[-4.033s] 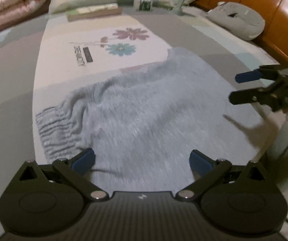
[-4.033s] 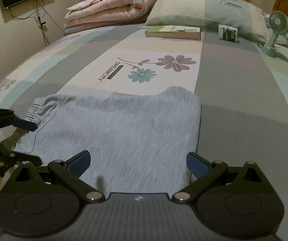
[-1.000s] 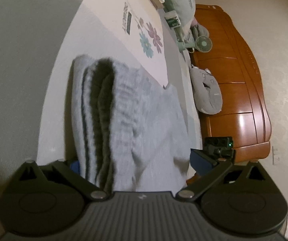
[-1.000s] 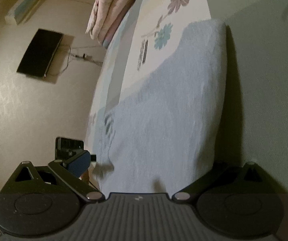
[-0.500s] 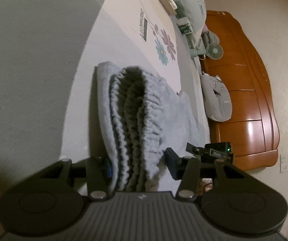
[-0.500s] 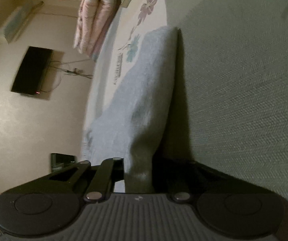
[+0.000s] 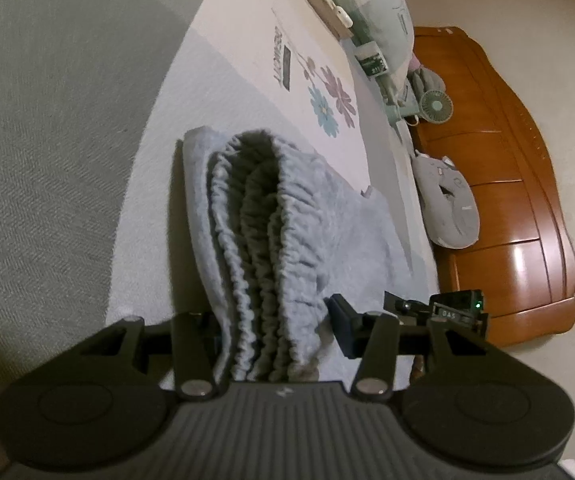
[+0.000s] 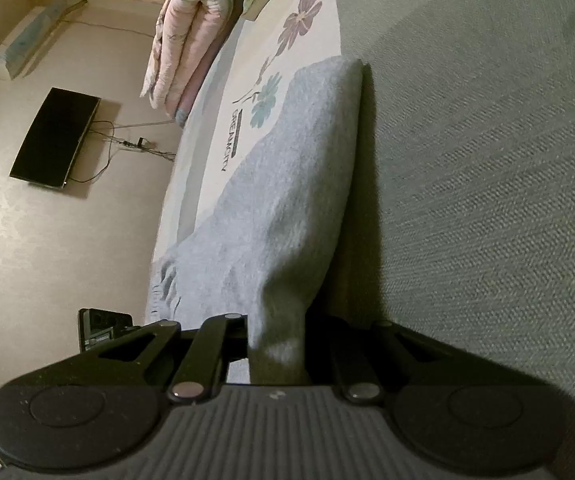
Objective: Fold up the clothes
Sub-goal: 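Lift the folded sweatpants with both grippers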
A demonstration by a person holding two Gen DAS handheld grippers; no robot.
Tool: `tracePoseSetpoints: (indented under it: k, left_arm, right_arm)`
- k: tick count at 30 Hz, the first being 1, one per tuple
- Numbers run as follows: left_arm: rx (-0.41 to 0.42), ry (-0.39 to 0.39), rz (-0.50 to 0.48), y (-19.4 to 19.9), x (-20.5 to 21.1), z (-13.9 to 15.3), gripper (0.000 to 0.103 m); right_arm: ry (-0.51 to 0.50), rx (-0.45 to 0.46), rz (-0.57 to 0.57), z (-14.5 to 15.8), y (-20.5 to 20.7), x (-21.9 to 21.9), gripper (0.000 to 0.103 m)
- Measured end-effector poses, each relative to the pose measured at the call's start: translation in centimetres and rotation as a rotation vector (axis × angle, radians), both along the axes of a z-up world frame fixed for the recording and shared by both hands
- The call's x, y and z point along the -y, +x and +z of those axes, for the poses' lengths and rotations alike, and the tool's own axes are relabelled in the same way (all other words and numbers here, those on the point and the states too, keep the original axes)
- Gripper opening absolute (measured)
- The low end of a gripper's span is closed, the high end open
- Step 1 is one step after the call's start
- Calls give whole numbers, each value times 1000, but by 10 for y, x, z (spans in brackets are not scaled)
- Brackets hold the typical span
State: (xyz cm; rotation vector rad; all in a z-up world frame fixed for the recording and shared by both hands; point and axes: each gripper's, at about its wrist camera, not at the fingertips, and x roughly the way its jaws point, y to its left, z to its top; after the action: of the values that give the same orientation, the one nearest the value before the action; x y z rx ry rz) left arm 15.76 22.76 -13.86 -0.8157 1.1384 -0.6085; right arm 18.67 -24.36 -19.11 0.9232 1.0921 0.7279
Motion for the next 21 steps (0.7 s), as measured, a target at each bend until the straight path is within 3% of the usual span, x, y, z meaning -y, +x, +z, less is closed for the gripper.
tracePoseSetpoints:
  k: [7,10,21]
  left_arm:
    - [-20,-28,5,1,-6,-5,47]
    - [-15,-28,8,-1,-8,-6,41]
    - [53,166,-11,-7,16,22,33]
  right_arm:
    - [54,-10,19,-4,2,3,12]
    - [78,-14,20,-6,3,5,12]
    - [-92,85,-16,17,-10,-14,16]
